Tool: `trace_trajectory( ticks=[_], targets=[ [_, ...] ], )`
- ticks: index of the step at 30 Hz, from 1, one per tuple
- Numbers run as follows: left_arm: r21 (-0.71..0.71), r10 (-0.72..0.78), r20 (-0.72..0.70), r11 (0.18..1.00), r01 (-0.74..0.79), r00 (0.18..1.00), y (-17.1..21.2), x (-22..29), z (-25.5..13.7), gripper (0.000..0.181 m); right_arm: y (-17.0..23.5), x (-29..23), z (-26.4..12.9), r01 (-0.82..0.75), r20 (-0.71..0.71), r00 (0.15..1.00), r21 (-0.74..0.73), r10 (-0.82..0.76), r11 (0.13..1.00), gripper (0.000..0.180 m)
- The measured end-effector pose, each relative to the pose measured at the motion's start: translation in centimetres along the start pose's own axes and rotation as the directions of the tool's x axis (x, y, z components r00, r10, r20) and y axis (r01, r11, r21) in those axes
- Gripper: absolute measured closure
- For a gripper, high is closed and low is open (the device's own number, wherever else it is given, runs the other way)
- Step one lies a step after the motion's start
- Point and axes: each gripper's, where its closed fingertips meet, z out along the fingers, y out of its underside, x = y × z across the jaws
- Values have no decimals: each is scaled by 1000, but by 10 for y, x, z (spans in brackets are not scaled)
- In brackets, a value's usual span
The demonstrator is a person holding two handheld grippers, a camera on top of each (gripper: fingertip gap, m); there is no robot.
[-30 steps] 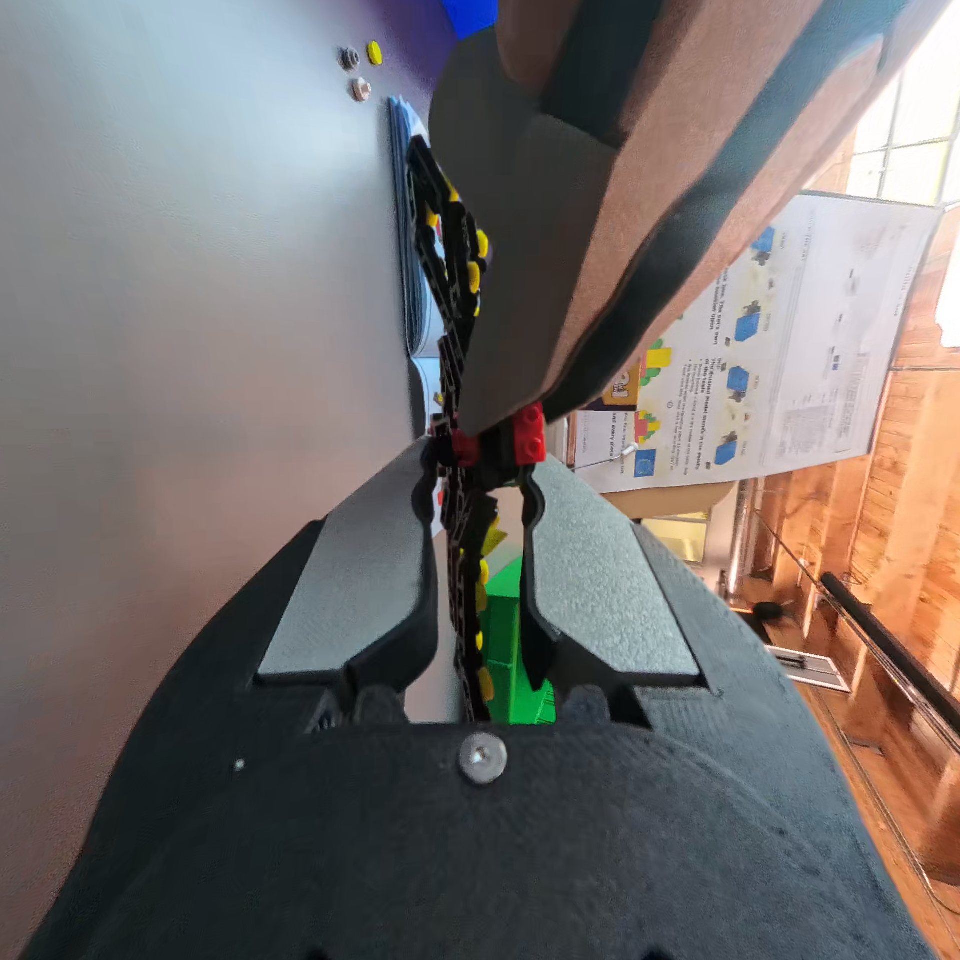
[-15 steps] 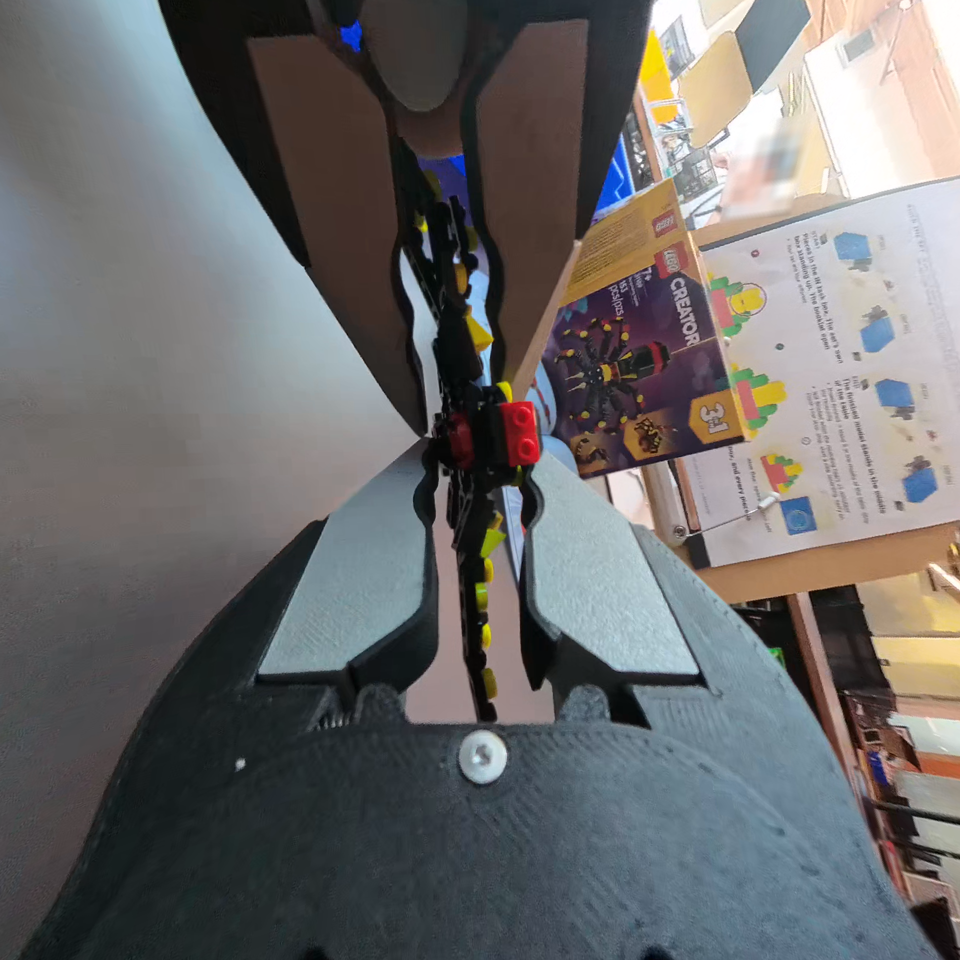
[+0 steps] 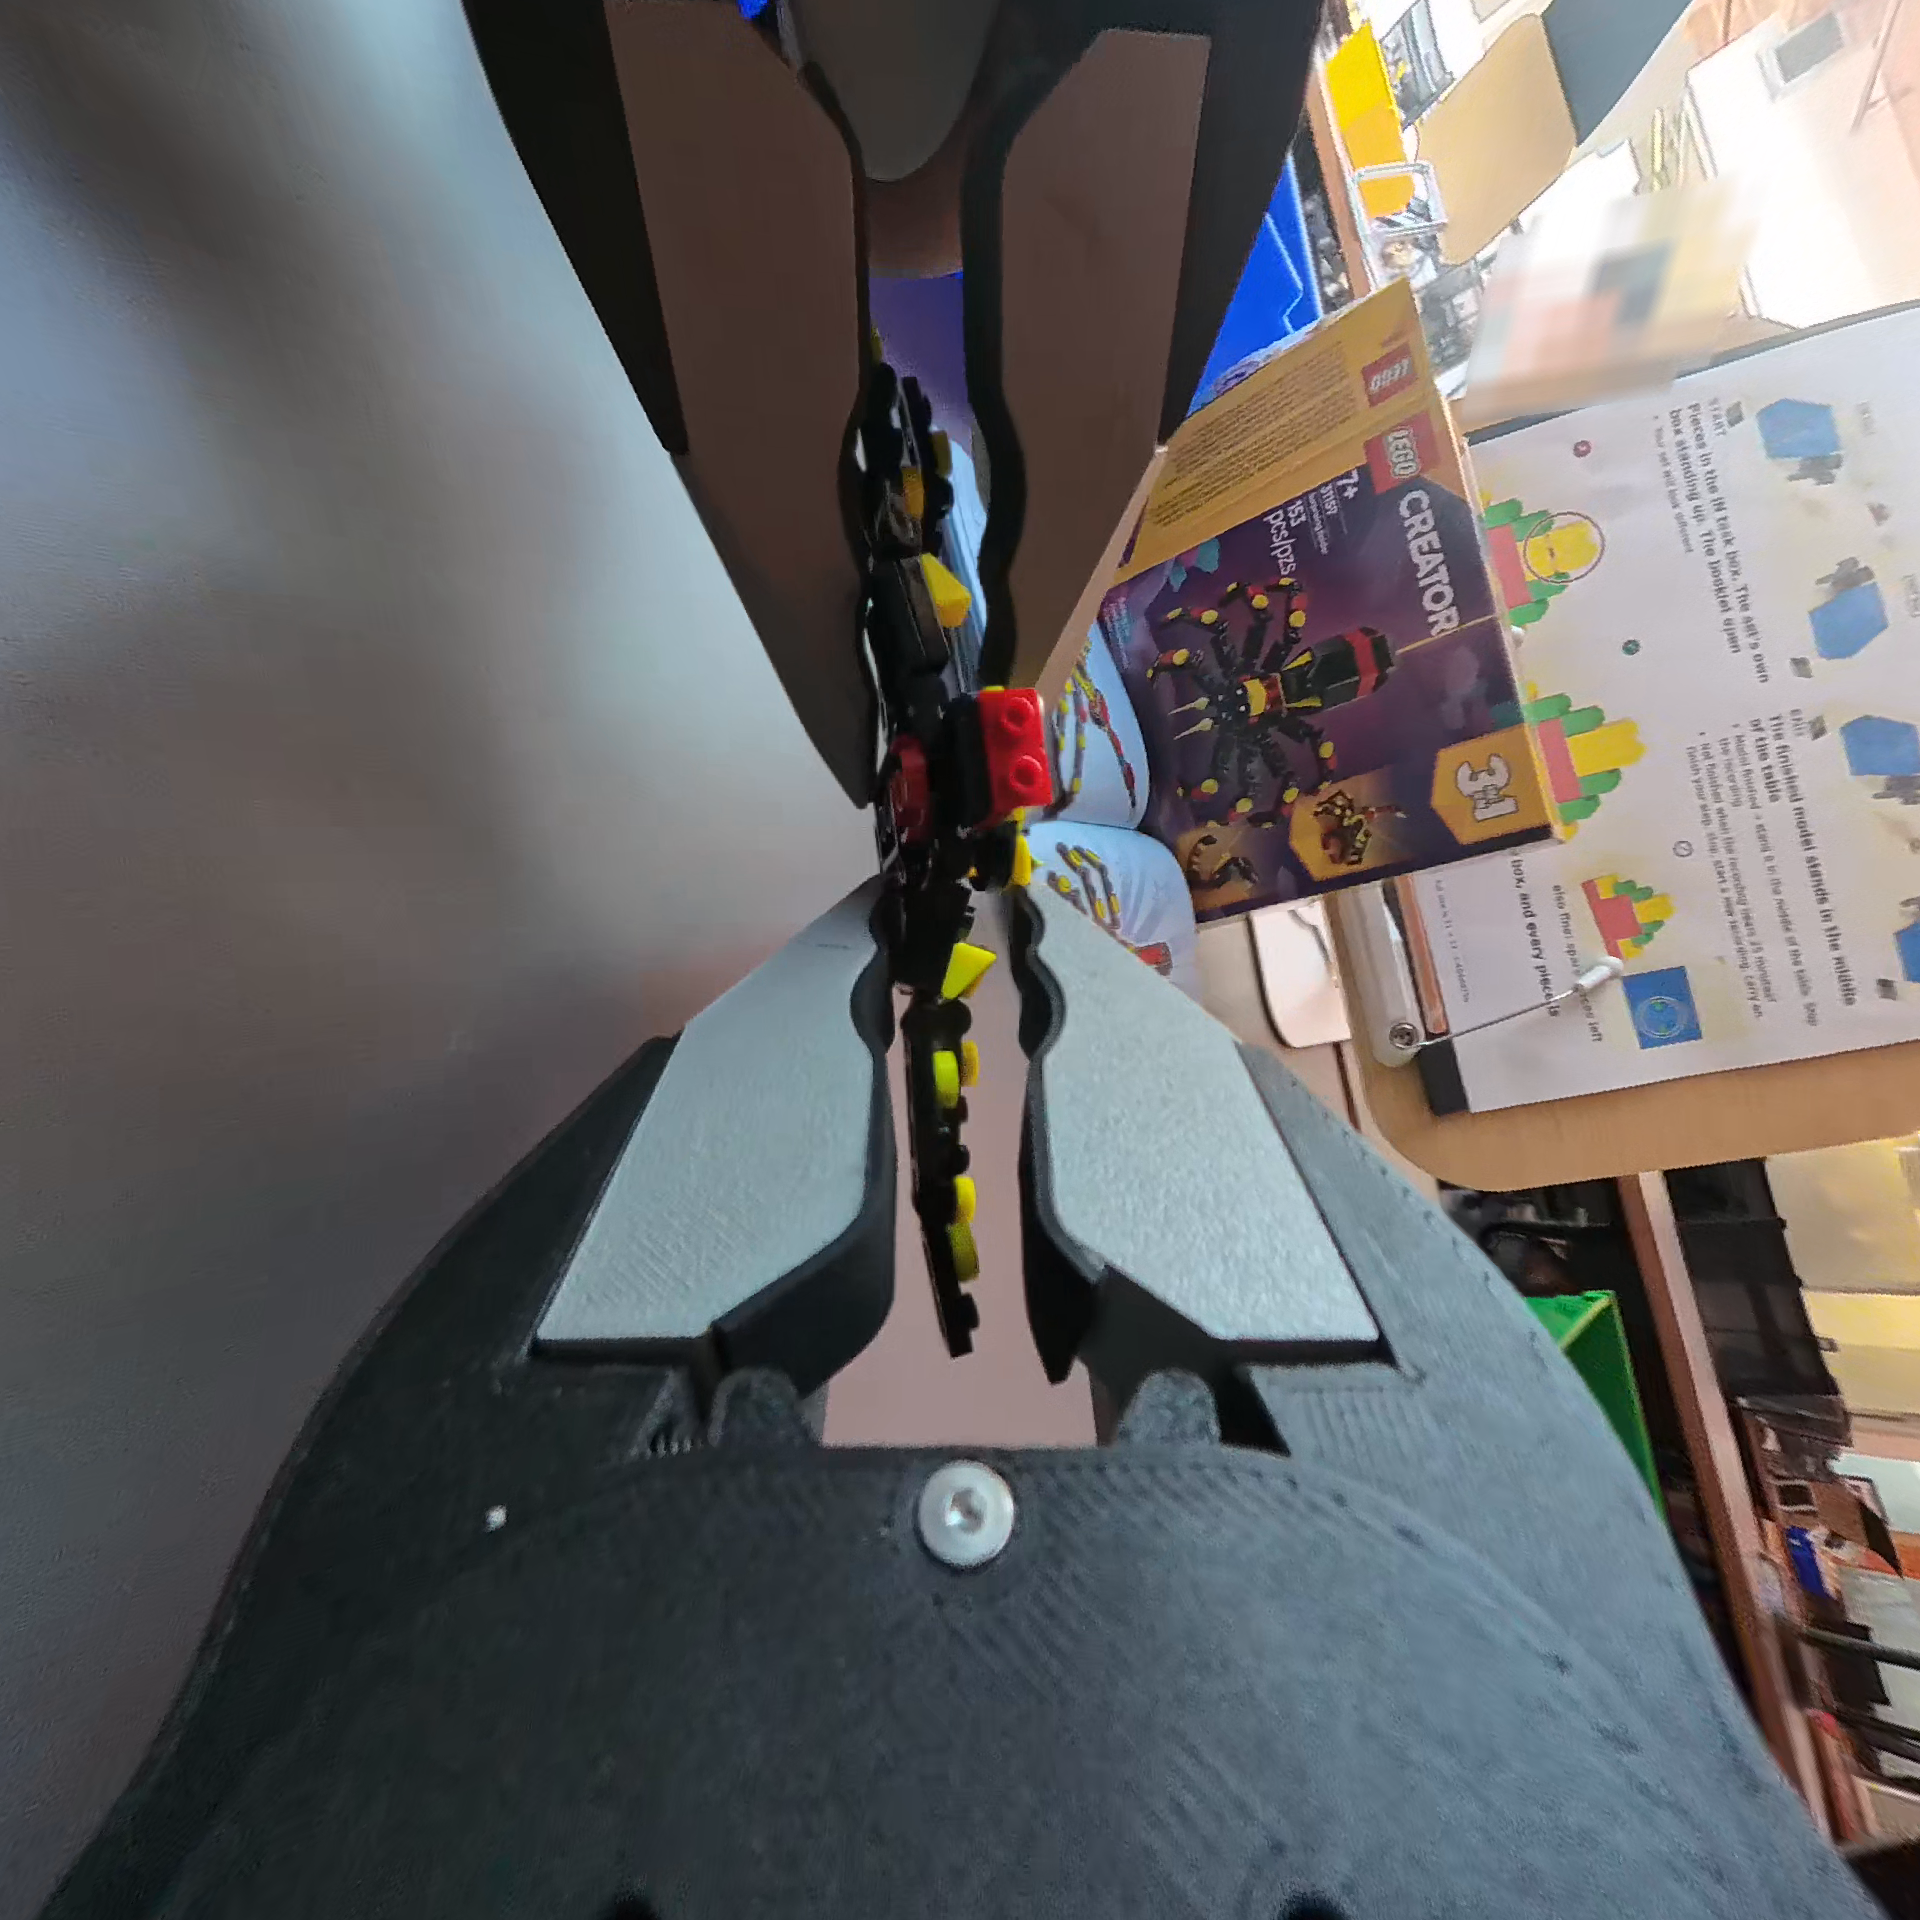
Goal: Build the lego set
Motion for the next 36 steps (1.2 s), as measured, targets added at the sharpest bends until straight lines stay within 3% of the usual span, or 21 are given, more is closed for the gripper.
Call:
trace_trajectory(
  ticks=[1,5,9,13,18,22,29,32,36],
  targets=[
    [4,-12,-5,1000,12,1000,-1,0,1,157,1,-1,-1,-13,9,1000,9,13,1000,163],
    [52,-60,-51,997,63,997,-6,2,0,157,1,-2,-5,-57,44,997,49,55,997,162],
    [92,-142,-126,984,154,982,-8,5,-3,145,0,-4,-8,-108,82,992,81,101,991,162],
    [151,-217,-191,957,247,957,-18,4,-9,153,2,-1,-7,-143,92,987,86,135,986,166],
    [139,-207,-176,963,232,962,-16,4,-3,157,3,-3,-8,-185,125,977,98,173,978,168],
    [134,-195,-137,968,213,971,-15,1,-1,160,4,-5,-7,-210,151,969,98,194,973,167],
    [81,-193,-16,978,194,981,-3,-7,1,159,9,10,-24,-265,129,960,117,250,957,144],
    [12,-134,63,991,133,989,12,-8,5,160,27,15,-50,-307,117,948,100,295,946,141],
    [-53,19,168,999,-11,986,18,-12,10,160,72,3,-85,-345,150,926,-42,347,938,146]
  ],
)
